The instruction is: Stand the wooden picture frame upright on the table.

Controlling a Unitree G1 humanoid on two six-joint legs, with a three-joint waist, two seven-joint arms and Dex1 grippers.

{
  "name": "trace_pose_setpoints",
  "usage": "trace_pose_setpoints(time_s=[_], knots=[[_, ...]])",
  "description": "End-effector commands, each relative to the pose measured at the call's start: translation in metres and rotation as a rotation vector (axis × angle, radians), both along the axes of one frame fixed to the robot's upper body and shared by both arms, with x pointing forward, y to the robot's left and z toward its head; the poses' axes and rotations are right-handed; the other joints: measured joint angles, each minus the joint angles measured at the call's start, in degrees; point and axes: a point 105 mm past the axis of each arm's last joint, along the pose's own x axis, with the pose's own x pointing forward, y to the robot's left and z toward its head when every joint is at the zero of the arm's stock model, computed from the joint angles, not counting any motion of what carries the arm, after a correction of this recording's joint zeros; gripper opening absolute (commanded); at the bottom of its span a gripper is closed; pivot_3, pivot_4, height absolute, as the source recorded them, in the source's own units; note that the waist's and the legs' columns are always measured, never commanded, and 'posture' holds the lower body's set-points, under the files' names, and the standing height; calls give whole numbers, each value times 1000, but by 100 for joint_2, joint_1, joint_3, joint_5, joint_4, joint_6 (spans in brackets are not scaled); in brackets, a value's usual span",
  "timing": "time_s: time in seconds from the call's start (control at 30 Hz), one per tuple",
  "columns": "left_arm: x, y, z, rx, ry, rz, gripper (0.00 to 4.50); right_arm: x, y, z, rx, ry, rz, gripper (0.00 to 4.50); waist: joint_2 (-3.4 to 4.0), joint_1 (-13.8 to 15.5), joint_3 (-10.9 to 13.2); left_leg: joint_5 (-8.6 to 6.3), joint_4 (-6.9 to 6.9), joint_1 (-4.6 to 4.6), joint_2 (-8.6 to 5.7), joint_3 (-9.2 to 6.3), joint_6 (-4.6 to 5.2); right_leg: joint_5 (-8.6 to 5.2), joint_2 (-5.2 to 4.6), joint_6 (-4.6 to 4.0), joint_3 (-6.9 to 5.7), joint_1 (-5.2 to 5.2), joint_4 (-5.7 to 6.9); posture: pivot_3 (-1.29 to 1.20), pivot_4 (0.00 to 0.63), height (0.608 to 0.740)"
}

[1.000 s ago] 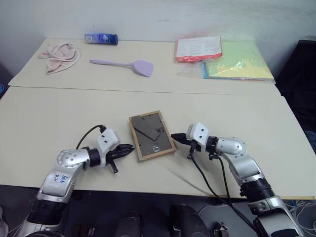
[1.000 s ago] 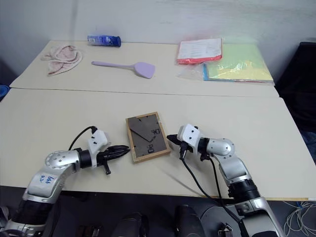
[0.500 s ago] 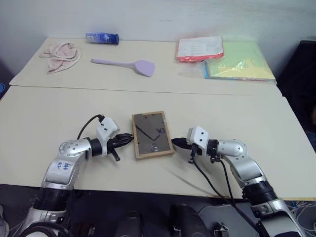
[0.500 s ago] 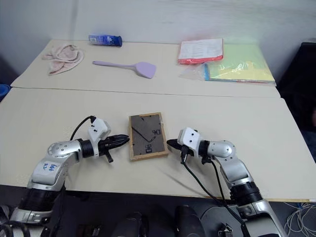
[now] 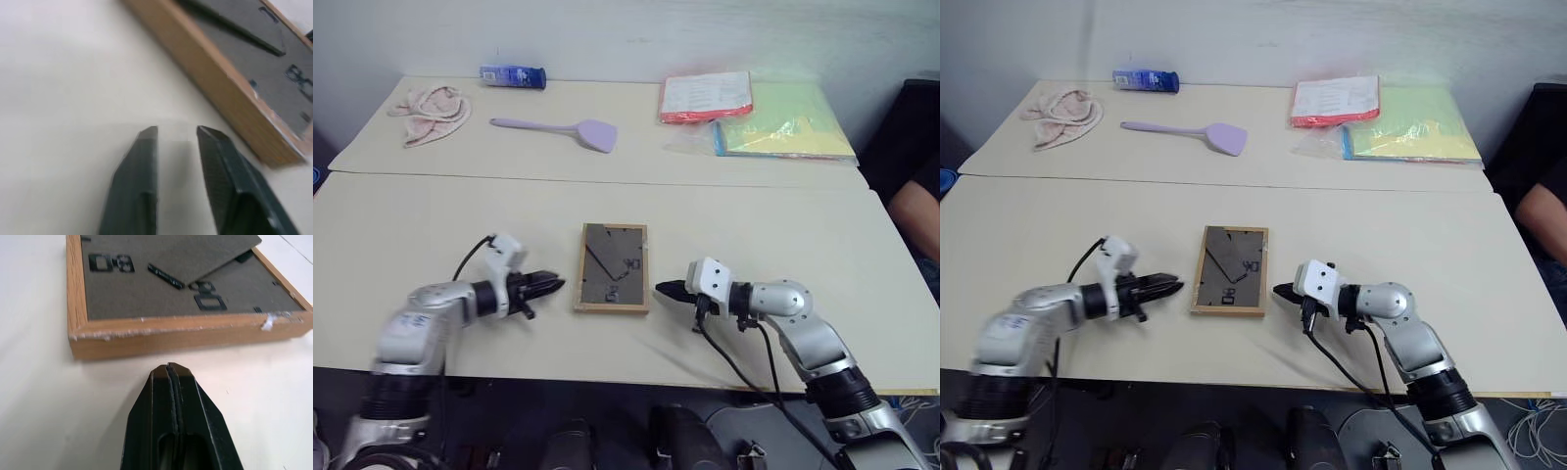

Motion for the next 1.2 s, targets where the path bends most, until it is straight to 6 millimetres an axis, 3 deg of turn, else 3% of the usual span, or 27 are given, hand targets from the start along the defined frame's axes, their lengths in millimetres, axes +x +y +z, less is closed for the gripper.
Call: trace_pose_setpoints(time_s=[0.03, 0.17, 0.5, 0.6, 0.8, 0.87, 1.03, 1.2], knots=[[-14, -12, 8, -133, 260, 7, 2531, -4, 4, 7, -8, -29, 24, 0, -1, 28, 0, 0, 0, 0, -1, -2, 1, 0, -1, 0, 1, 1, 0, 0, 150, 740], [-2, -25, 8, -208, 350, 16, 3707, -5, 9, 6, -10, -23, 29, 0, -2, 84, 0, 0, 7, -4, -11, -17, 4, 0, -1, 0, 3, 7, -1, 0, 150, 740], [12, -77, -1, -275, 455, -55, 3707, -4, 21, 8, -17, -37, 50, 0, -2, 161, -1, 2, 10, -2, -13, -16, -1, 1, -1, 1, 2, 9, 0, 0, 150, 740], [19, -80, -1, -309, 468, -24, 3129, -3, 21, 8, -21, -42, 48, 0, -2, 165, -1, 3, 10, -1, -17, -17, -1, 1, -3, 2, 1, 10, -1, 0, 150, 740], [20, -77, 5, -386, 468, -6, 1447, -1, 11, 14, 39, -33, 24, 0, -3, 140, 0, 6, 11, -1, -13, -16, -8, 1, 2, 2, -2, 10, -2, 0, 150, 740], [20, -75, 6, -395, 451, 7, 1280, -2, 8, 21, 101, -18, 32, 0, -3, 139, 0, 8, 11, 0, -13, -16, -10, 1, 2, 2, -1, 10, -2, 0, 150, 740], [31, -65, 24, -367, 186, 68, 1280, 1, -1, 57, 313, 67, 39, 1233, -4, 115, 0, 9, 11, 0, -9, -15, -14, 1, 6, 2, -1, 9, -2, 0, 150, 740], [16, -76, 28, -316, 41, -68, 1280, 17, 19, 80, 448, 210, 39, 2983, -2, 26, 0, 14, 7, 6, -7, -13, -25, -1, 9, -2, 2, 8, -11, 0, 150, 740]])
